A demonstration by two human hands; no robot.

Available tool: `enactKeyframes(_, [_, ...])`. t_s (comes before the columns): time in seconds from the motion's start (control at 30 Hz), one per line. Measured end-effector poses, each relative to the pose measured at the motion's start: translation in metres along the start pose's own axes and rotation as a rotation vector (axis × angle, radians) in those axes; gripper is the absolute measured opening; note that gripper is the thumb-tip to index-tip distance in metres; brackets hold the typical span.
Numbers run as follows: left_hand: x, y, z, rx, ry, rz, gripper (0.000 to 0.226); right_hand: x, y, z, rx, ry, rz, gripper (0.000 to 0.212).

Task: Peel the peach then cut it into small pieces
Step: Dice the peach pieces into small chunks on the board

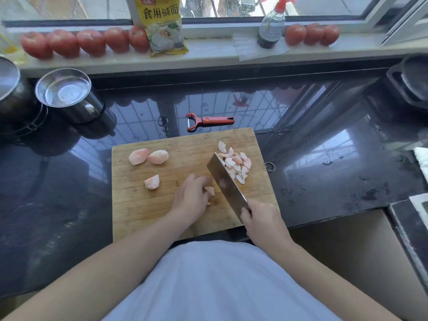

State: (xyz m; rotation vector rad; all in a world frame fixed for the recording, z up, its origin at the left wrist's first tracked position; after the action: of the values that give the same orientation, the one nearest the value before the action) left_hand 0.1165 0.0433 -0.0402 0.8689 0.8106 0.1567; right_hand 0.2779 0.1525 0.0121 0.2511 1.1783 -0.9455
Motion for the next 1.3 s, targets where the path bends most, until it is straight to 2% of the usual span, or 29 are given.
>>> enactKeyframes(0.13, [0.006, 0.019, 0.004, 0.239, -0.067, -0.207, 0.016, 0.006, 0.007, -0.001, 0.046, -0.037, -0.042, 0.028])
enactKeyframes(0.23, [0.003, 0.025, 0.006, 0.266, -0.037, -0.288, 0.018, 0.006, 0.01, -0.002, 0.063, -0.032, -0.064, 0.029])
enactKeyframes(0.37, [0.0, 0.029, 0.004, 0.115, 0.019, -0.321, 0.028, 0.009, 0.007, -0.001, 0.065, -0.049, -0.072, 0.028])
enactKeyframes(0.5, [-0.002, 0.0, -0.003, -0.242, 0.078, 0.015, 0.024, 0.01, 0.0, -0.001, 0.068, -0.069, -0.102, 0.029])
enactKeyframes(0.6, [-0.001, -0.018, -0.006, -0.386, 0.089, 0.225, 0.024, 0.012, -0.003, -0.005, 0.085, -0.072, -0.146, 0.028])
enactKeyframes(0.7, [-0.002, -0.03, -0.008, -0.441, 0.136, 0.381, 0.025, 0.014, -0.005, -0.01, 0.082, -0.061, -0.153, 0.029])
enactKeyframes(0.93, [-0.001, -0.036, -0.006, -0.477, 0.141, 0.491, 0.015, 0.021, -0.014, -0.014, 0.057, -0.135, -0.136, 0.027])
enactKeyframes(1.3, [0.011, -0.047, -0.014, -0.552, 0.132, 0.526, 0.008, 0.007, -0.027, -0.007, -0.097, -0.016, 0.078, 0.035])
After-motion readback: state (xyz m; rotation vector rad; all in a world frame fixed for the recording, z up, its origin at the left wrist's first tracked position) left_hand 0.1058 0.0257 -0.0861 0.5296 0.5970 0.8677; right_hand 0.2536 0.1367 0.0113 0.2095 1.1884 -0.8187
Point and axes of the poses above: each hand's wrist, its own z-axis away from the middle knuckle, its own x-axis out of the palm, y = z × x, the point moved 9 cm from there along -z, towards the middle knuckle, and after that the axes turned 12 degrees about z, right-handed, at the moved point
